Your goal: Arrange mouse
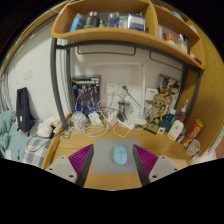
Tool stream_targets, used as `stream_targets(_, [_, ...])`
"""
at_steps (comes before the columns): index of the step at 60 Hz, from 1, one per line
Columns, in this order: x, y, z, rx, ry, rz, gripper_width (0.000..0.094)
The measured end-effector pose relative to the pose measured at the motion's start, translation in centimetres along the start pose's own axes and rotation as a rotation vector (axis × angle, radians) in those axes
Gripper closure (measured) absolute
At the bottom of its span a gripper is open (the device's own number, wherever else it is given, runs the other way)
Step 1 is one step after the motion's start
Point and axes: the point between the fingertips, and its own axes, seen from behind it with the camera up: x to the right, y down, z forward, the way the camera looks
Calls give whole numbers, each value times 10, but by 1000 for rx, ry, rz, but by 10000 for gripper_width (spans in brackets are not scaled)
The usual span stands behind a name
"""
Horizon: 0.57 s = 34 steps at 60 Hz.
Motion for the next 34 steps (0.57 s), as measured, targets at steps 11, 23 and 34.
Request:
stream_targets(11, [-13, -4, -65, 43, -18, 14, 165])
stream_targets(23, [-23, 25, -103, 16, -17, 8, 163])
stream_targets(34, [-31, 50, -126, -6, -14, 13, 163])
